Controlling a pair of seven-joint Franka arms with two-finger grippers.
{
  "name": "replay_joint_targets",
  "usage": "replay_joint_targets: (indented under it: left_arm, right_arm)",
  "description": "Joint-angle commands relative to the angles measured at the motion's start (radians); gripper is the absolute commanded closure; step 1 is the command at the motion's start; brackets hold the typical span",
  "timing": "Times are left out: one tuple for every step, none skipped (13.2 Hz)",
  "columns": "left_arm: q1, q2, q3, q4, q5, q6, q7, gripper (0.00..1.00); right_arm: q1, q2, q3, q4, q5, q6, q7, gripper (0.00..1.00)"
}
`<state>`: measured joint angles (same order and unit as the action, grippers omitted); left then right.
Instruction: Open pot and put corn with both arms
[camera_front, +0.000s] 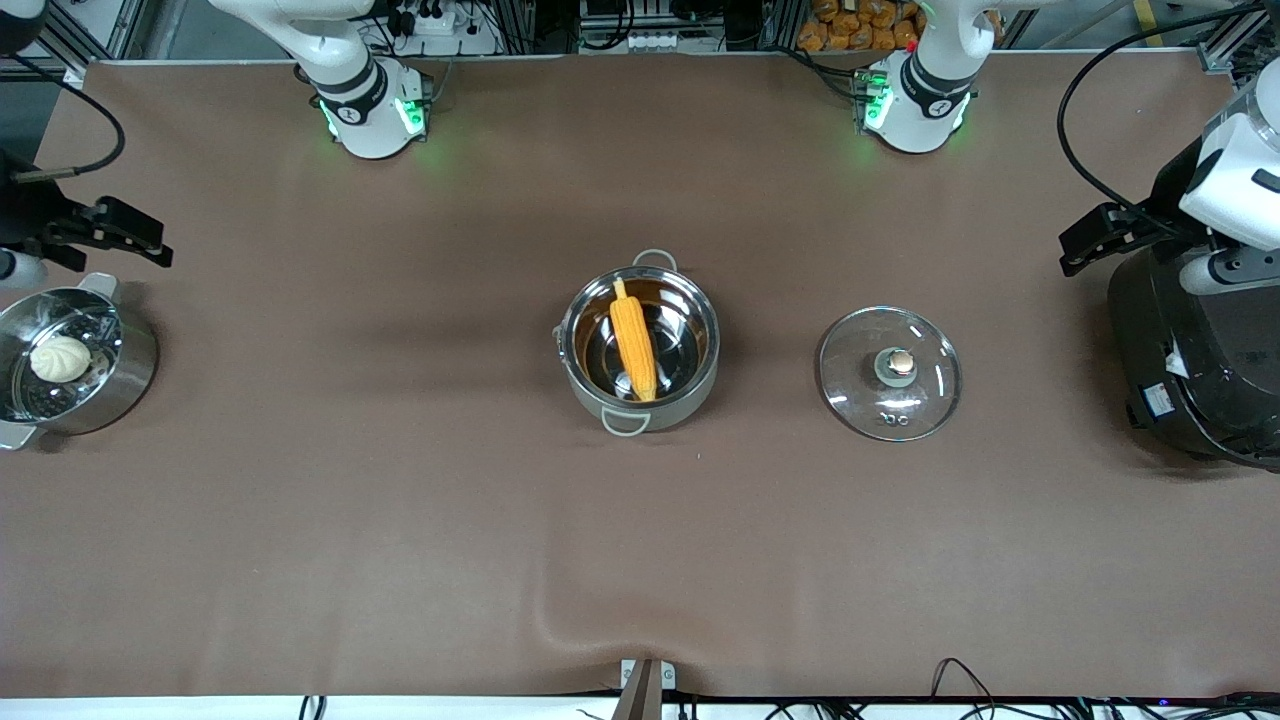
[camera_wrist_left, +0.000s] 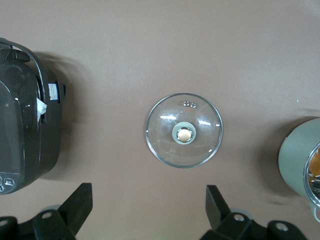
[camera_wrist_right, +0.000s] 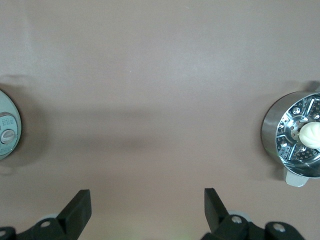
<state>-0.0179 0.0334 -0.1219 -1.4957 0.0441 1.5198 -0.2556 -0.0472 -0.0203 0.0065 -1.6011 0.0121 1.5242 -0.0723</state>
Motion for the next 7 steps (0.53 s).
replay_joint_targets:
  left_arm:
    - [0.01, -0.003, -0.002, 0.006, -0.016, -0.006, 0.032, 0.0]
    - [0.01, -0.003, -0.002, 0.006, -0.016, -0.006, 0.032, 0.0]
    - [0.01, -0.003, -0.002, 0.006, -0.016, -0.006, 0.032, 0.0]
    - [0.01, -0.003, -0.002, 0.006, -0.016, -0.006, 0.032, 0.0]
    - [0.01, -0.003, -0.002, 0.006, -0.016, -0.006, 0.032, 0.0]
    - [0.01, -0.003, -0.002, 0.006, -0.016, -0.006, 0.032, 0.0]
    - [0.01, -0.003, -0.002, 0.006, -0.018, -0.006, 0.032, 0.0]
  right_arm:
    - [-0.011, -0.006, 0.001, 0.018, -0.009, -0.015, -0.001, 0.0]
    - [-0.01, -0.004, 0.0, 0.026, -0.009, -0.013, -0.001, 0.0]
    - [-0.013, -0.006, 0.001, 0.036, -0.007, -0.015, -0.001, 0.0]
    - [-0.013, -0.006, 0.003, 0.036, -0.007, -0.015, -0.001, 0.0]
    - [-0.013, -0.006, 0.003, 0.036, -0.009, -0.016, -0.001, 0.0]
    - [-0.013, -0.006, 0.001, 0.036, -0.009, -0.015, -0.003, 0.0]
    - [-0.014, -0.004, 0.001, 0.036, -0.009, -0.013, -0.003, 0.0]
